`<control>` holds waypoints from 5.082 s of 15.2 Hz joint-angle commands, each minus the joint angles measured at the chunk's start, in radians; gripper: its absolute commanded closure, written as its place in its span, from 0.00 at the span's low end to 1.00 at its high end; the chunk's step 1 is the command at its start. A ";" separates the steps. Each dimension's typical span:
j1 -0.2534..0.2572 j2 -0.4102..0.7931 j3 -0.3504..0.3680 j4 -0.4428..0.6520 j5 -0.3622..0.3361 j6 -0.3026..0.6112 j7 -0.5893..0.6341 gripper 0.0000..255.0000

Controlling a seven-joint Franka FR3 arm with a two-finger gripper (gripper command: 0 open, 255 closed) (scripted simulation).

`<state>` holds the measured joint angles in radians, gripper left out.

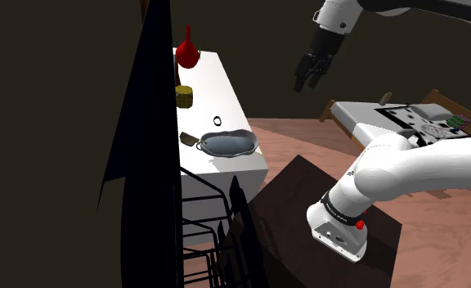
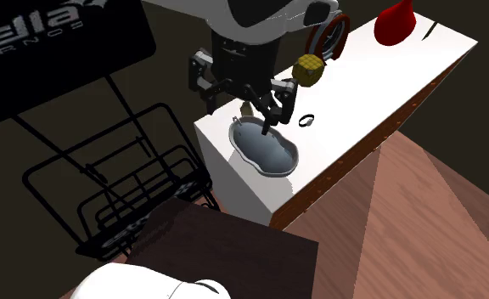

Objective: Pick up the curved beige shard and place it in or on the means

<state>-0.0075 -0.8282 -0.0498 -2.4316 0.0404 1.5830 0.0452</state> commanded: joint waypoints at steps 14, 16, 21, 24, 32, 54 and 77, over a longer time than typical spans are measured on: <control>0.041 0.310 0.077 -0.156 -0.015 0.556 0.000 0.00; 0.044 0.382 0.090 -0.155 -0.024 0.640 0.004 0.00; 0.043 0.576 0.122 -0.124 -0.063 0.836 0.029 0.00; 0.038 0.700 0.139 -0.085 -0.107 0.939 0.059 0.00; 0.055 1.033 0.136 0.090 -0.311 1.138 0.201 0.00; 0.199 1.699 -0.002 0.695 -0.505 1.279 0.333 0.00; 0.188 1.637 0.014 0.664 -0.499 1.247 0.317 1.00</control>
<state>0.1854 0.8196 -0.0359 -1.7555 -0.4600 2.8398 0.3648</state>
